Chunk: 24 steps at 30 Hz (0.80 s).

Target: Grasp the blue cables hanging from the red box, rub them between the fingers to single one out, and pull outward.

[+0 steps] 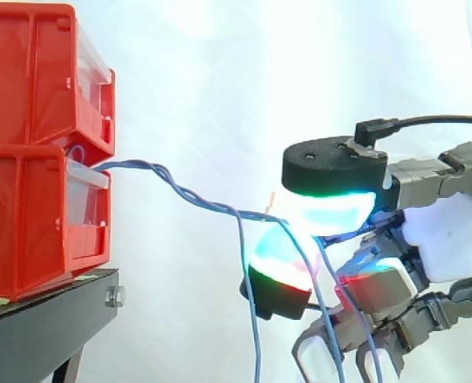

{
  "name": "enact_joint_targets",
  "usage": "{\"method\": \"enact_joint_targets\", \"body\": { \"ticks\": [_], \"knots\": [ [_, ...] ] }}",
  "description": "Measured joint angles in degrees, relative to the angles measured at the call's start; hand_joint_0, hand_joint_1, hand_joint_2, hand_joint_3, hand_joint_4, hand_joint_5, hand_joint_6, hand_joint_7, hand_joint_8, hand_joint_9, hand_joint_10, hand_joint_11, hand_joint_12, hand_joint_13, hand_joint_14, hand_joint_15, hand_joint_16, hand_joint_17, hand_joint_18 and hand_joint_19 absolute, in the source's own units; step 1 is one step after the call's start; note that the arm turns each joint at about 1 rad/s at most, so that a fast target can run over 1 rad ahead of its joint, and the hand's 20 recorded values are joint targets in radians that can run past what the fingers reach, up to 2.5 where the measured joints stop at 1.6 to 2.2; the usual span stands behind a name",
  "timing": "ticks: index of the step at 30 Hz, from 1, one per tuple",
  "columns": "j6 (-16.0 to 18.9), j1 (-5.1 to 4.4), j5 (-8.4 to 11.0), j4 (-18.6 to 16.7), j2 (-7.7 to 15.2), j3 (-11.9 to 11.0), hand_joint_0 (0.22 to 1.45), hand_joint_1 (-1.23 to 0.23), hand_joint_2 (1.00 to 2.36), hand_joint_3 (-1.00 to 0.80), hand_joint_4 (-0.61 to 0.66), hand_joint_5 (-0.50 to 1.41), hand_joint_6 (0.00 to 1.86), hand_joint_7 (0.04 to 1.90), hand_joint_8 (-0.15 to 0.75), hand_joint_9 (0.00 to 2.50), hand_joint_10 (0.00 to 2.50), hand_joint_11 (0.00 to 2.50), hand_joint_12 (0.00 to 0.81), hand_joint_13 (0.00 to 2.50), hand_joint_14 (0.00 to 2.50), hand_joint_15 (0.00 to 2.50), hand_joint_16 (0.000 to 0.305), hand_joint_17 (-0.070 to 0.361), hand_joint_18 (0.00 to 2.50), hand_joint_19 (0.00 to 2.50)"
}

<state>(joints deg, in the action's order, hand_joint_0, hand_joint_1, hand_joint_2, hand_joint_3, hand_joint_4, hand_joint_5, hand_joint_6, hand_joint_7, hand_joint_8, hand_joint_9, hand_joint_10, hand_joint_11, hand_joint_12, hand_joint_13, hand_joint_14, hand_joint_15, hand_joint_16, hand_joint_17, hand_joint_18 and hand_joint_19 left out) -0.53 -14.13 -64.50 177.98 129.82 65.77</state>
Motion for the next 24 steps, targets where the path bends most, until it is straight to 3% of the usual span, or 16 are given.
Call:
{"method": "enact_joint_targets", "body": {
  "ticks": [8, 17, 20, 24],
  "knots": [
    [0.42, -0.04, 0.27, 0.08, 0.00, 0.01, 0.57, -0.55, 1.01, -0.35, 0.06, -0.10, 0.88, 1.11, 0.232, 1.26, 0.03, 1.07, 0.176, 0.77, 0.02, 0.58, 0.036, 0.080, 0.81, 0.65],
    [0.61, -0.06, 0.26, 0.42, 0.00, 0.02, 0.55, -0.57, 1.01, -0.41, 0.07, -0.09, 0.87, 1.09, 0.236, 1.25, 0.03, 1.05, 0.181, 0.77, 0.02, 0.57, 0.037, 0.083, 0.81, 0.64],
    [0.61, -0.09, 0.28, 0.44, 0.00, 0.01, 0.55, -0.57, 1.01, -0.40, 0.06, -0.09, 0.87, 1.09, 0.237, 1.25, 0.03, 1.06, 0.180, 0.76, 0.02, 0.57, 0.037, 0.083, 0.81, 0.64],
    [0.62, -0.06, 0.28, 0.45, 0.00, 0.03, 0.58, -0.57, 1.01, -0.26, 0.05, -0.08, 0.86, 1.12, 0.238, 1.25, 0.02, 1.05, 0.189, 0.76, 0.02, 0.57, 0.038, 0.087, 0.82, 0.63]
  ]
}}
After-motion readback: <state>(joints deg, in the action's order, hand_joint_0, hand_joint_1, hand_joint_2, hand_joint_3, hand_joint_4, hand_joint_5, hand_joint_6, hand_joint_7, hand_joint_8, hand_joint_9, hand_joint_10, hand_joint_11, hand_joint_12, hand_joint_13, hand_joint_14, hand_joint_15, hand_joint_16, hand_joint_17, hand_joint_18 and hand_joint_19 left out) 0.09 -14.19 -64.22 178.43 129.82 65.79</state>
